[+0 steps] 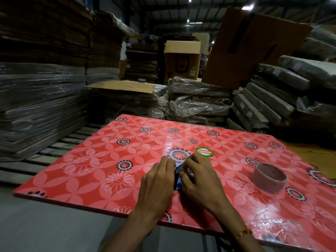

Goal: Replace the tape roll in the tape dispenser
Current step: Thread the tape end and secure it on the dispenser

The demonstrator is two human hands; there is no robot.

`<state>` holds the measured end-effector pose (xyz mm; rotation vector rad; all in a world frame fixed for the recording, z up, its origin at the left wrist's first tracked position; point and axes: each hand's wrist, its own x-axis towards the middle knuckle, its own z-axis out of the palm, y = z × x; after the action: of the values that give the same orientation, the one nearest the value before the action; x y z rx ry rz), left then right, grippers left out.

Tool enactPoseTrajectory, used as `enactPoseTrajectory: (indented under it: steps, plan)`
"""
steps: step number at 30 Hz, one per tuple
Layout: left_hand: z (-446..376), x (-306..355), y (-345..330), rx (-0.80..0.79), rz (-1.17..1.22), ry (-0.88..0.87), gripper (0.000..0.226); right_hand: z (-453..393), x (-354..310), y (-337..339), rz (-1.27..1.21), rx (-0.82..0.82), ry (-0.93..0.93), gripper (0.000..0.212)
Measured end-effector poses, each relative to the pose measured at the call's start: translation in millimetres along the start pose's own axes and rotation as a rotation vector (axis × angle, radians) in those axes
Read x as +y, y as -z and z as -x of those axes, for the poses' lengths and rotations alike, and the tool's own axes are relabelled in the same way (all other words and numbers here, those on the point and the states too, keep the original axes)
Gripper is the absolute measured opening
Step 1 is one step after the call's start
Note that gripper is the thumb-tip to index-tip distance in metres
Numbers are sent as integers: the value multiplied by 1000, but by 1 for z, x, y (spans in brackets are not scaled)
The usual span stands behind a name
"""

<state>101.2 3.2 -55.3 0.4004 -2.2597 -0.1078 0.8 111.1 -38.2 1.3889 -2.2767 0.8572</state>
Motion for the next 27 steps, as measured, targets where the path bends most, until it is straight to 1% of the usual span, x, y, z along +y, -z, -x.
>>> enactPoseTrajectory:
  steps: [2, 6, 11, 14, 16, 19, 21, 24, 27]
  plan:
    - [2, 3, 5, -14, -30, -15, 27, 0, -2, 0, 3, 0, -5, 13]
    - [9, 8, 12, 8, -158, -51, 30, -2, 0, 2, -22, -32, -5, 22]
    - [10, 4, 15, -15, -137, -49, 26, -4, 2, 3, -41, -64, -8, 27]
    - [9, 6, 15, -7, -127, -33, 22, -4, 1, 3, -49, -81, -21, 24]
    - [9, 6, 12, 19, -137, -33, 20, -3, 2, 2, -50, -83, -24, 17]
    - [4, 3, 5, 46, -166, -67, 17, -4, -1, 0, 24, -62, -38, 11]
    - [1, -1, 2, 47, -187, -78, 17, -9, -10, 0, 102, -67, -65, 12]
    - [0, -6, 0, 36, -165, -46, 19, -14, -27, -1, 252, -68, -62, 17]
    - [2, -8, 1, 37, -140, -36, 18, -8, -32, -2, 263, -13, -27, 19]
